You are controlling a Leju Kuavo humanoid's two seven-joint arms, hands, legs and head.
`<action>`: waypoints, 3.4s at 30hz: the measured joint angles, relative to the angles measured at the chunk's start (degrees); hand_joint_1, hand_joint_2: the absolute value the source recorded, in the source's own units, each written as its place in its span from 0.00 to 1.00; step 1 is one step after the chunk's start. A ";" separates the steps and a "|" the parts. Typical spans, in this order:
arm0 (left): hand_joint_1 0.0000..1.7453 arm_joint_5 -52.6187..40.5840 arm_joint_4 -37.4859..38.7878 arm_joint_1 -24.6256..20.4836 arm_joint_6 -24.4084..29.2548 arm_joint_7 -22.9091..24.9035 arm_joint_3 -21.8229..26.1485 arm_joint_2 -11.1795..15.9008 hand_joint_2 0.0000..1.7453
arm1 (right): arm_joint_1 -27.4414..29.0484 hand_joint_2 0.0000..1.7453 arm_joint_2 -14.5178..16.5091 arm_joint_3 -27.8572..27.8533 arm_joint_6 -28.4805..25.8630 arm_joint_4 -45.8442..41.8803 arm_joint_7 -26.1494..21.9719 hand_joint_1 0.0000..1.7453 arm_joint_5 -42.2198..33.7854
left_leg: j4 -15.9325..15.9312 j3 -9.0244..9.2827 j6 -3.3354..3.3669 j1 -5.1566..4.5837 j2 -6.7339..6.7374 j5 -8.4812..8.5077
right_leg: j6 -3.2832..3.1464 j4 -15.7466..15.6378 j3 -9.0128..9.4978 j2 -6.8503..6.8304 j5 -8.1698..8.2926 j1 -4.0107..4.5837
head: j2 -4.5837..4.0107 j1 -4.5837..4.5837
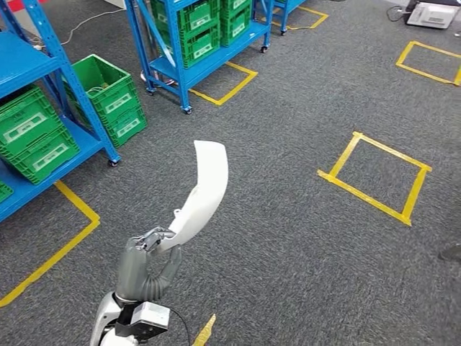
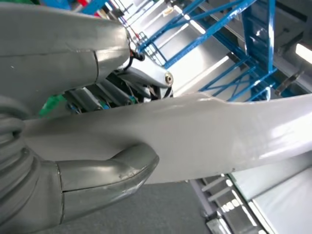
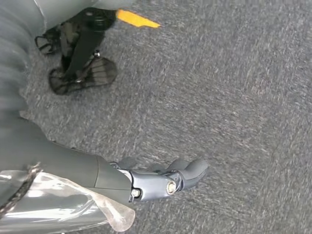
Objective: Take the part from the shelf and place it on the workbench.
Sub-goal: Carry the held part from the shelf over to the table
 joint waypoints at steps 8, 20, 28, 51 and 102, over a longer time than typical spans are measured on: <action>1.00 -0.01 0.02 0.32 0.90 0.01 0.19 -0.06 1.00 | 0.01 1.00 0.95 -0.03 0.50 -1.15 0.36 0.00 0.58 | 0.39 -0.27 -1.24 -0.41 5.16 -0.11 | -0.03 -10.45 8.28 -4.57 3.48 -0.08 | 0.00 -0.06; 1.00 -0.14 0.28 0.58 1.10 0.01 0.32 0.05 1.00 | 0.05 1.00 2.54 -0.05 0.34 -2.50 0.70 0.00 0.56 | 12.15 -5.12 -2.15 -0.09 -0.46 -4.28 | -3.03 -10.98 7.91 2.27 4.30 0.46 | 0.00 -0.67; 1.00 -0.14 0.34 0.47 1.21 0.01 0.49 -0.16 1.00 | 0.22 1.00 2.91 -0.05 0.41 -2.74 0.80 0.00 0.68 | 0.17 -0.34 -0.49 0.13 -2.23 0.00 | -1.08 -9.02 5.26 3.81 3.59 0.31 | 0.00 -0.69; 1.00 0.23 0.72 0.63 0.93 -0.01 0.86 -0.09 1.00 | -0.21 1.00 3.08 -0.05 0.68 -3.36 1.14 0.00 1.33 | 10.57 -3.57 -1.90 0.09 -0.98 -4.47 | -2.85 -10.40 5.98 2.47 5.46 0.23 | 0.00 -0.71; 1.00 -1.36 2.93 -7.82 -4.68 1.98 2.32 -0.92 1.00 | 0.03 1.00 0.93 1.62 1.32 -0.40 3.90 0.00 6.56 | 0.68 -0.13 -2.43 0.00 5.11 -0.77 | -0.77 -10.08 6.18 -3.36 4.36 -0.41 | 0.00 0.04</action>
